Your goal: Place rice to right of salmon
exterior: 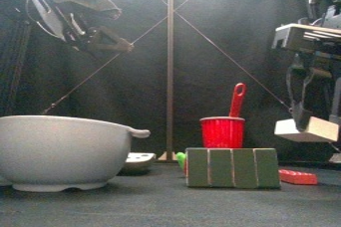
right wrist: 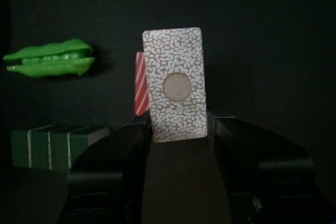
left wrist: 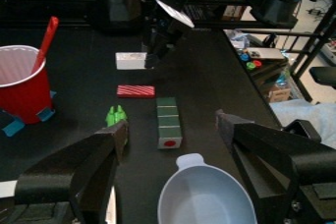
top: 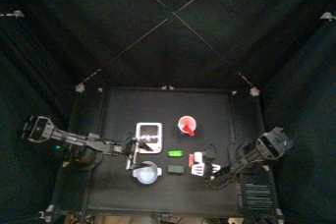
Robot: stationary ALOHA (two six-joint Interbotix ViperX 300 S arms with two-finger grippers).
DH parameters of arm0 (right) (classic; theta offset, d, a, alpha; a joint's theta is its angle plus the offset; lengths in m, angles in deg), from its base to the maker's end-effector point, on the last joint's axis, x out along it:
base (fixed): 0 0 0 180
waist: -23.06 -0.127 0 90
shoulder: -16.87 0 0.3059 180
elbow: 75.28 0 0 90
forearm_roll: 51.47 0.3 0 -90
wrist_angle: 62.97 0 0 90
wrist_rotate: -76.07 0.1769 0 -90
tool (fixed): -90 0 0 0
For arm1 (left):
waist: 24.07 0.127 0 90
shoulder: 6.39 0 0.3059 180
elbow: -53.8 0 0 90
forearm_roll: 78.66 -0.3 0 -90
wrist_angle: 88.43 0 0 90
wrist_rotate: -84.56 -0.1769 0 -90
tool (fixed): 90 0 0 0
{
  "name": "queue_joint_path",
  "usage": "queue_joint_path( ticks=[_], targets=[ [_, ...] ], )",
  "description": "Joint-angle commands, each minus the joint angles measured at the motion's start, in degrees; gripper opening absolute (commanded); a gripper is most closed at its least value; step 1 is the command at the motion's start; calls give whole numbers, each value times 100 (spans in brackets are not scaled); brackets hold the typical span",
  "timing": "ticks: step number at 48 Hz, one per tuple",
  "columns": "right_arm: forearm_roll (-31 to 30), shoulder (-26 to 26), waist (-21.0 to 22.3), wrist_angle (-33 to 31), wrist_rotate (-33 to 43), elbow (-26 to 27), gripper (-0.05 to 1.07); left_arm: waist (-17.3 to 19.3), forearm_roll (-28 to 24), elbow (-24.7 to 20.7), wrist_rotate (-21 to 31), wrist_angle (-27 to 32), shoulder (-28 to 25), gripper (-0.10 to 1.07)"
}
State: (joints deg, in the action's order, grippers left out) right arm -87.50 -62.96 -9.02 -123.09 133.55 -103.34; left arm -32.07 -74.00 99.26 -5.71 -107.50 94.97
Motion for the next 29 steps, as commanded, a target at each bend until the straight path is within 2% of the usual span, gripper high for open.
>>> queue_joint_path(
  ticks=[1, 19, 29],
  targets=[
    [-88, -62, -9, 70, 246, -44, 57, 44, 0, -70, 0, -18, 35, 103],
    [-26, 185, 18, 343, 352, -211, 59, 62, 9, -62, 0, 18, 35, 103],
    [-44, 316, 26, 536, 352, -229, 68, 62, 9, -53, 0, 26, 35, 103]
  ],
)
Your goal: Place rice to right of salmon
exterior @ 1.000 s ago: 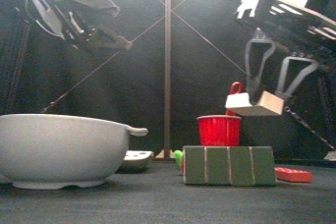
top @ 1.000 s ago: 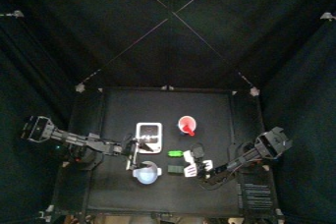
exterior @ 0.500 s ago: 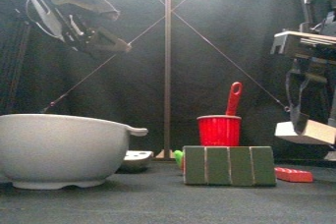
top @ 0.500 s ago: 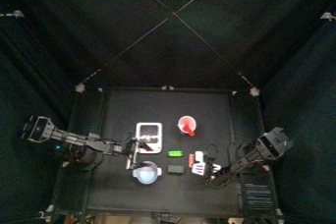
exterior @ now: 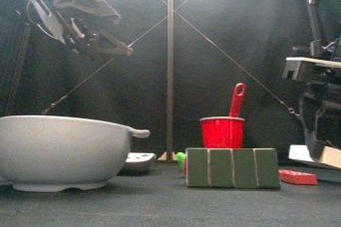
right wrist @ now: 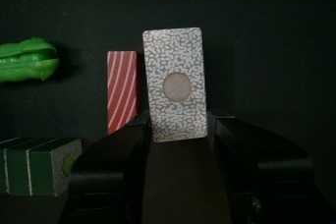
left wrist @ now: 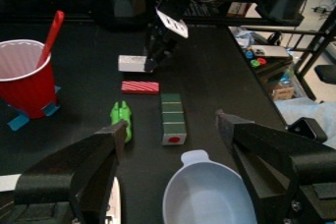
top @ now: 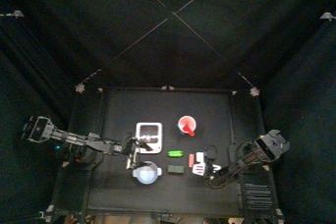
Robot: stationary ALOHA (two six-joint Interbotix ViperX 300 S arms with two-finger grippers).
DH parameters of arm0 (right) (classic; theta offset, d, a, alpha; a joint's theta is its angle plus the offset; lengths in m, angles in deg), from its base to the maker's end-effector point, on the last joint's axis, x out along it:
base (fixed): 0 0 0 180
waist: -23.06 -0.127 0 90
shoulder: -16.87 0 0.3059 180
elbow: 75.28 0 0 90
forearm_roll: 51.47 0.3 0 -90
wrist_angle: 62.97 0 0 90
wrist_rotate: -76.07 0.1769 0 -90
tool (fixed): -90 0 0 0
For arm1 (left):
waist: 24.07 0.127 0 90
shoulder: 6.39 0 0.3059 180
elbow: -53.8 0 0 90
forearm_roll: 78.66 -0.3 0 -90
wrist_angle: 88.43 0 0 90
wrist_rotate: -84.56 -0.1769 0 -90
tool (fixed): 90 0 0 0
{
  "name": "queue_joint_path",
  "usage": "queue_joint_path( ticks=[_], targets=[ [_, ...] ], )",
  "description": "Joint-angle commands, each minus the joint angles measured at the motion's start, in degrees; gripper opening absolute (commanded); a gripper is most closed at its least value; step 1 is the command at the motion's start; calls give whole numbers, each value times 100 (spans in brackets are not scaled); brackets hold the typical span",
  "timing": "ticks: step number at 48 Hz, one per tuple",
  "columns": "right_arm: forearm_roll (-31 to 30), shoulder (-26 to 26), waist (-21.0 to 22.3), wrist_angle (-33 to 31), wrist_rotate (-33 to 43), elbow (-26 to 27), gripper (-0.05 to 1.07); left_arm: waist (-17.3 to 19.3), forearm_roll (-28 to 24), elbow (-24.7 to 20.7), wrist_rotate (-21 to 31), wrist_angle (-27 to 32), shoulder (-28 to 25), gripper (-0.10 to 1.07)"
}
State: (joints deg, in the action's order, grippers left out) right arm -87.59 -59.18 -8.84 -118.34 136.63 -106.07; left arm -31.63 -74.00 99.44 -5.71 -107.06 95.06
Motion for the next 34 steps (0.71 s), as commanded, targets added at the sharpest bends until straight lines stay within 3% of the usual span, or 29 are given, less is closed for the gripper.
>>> queue_joint_path(
  ticks=[1, 13, 34],
  targets=[
    [-35, -62, 9, 88, 44, 53, 69, 18, 9, -70, 0, -18, 26, 103],
    [-26, 9, 26, 290, 35, 53, 83, 18, 9, -79, 0, -18, 26, 103],
    [-70, -35, 26, 281, -79, 79, 84, 18, 9, -79, 0, -18, 26, 103]
  ],
)
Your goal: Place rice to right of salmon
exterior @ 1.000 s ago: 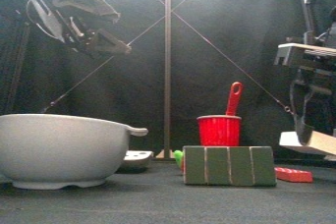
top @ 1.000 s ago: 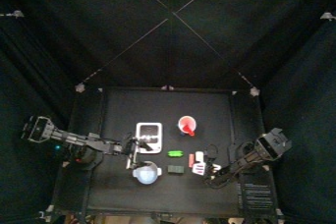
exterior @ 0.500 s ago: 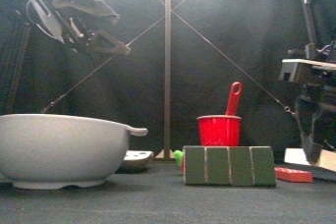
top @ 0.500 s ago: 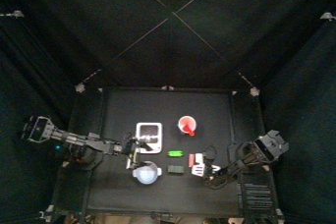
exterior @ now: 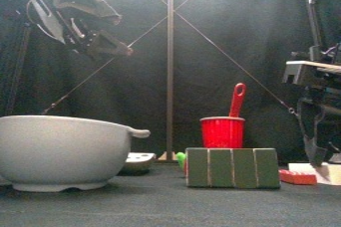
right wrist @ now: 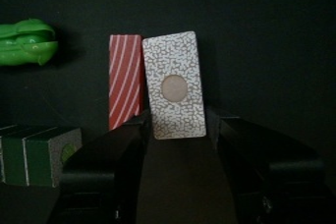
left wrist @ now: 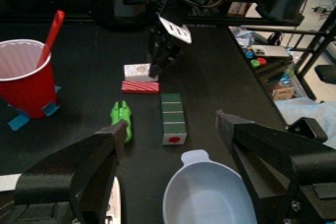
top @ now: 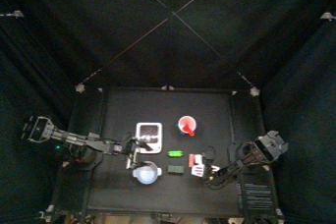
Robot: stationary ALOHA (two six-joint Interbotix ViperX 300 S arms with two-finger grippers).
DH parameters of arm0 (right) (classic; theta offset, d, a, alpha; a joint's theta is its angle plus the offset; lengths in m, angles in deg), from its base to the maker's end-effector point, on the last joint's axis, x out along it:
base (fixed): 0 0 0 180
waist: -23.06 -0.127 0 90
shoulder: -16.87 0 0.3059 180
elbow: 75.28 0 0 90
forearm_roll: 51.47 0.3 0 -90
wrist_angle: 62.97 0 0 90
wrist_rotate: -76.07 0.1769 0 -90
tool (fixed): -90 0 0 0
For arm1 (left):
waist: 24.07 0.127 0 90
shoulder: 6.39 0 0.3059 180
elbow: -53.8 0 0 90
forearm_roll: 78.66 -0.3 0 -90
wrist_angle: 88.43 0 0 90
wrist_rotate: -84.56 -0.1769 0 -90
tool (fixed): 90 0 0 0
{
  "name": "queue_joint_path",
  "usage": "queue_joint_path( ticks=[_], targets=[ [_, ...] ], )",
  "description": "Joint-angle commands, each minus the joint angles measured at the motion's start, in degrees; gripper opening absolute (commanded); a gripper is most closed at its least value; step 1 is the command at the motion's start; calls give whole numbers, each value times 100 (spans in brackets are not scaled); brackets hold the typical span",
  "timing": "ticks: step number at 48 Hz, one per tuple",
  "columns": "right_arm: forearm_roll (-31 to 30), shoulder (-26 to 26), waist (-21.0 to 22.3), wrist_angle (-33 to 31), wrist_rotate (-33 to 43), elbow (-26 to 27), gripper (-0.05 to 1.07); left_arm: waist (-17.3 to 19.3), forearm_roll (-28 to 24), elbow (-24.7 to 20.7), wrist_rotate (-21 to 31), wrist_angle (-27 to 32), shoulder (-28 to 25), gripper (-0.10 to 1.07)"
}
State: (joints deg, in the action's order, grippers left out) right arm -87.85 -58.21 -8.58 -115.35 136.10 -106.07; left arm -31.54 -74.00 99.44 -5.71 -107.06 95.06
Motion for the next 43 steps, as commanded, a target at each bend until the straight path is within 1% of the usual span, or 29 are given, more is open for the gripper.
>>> queue_joint_path(
  ticks=[1, 12, 20, 28, 43],
  targets=[
    [-62, -141, 9, -18, -35, 79, 84, 9, 9, -79, 0, -18, 26, 103],
    [-149, -325, 0, -158, -70, 70, 84, 9, 9, -70, 0, 18, 26, 103],
    [-149, -519, -53, -536, -70, 44, 84, 9, 9, -70, 0, 18, 26, 103],
    [-281, -729, -167, -896, -70, 44, 84, 9, 9, -70, 0, 18, 26, 103],
    [-343, -747, -185, -940, -70, 44, 84, 9, 0, -70, 9, 18, 26, 103]
  ],
)
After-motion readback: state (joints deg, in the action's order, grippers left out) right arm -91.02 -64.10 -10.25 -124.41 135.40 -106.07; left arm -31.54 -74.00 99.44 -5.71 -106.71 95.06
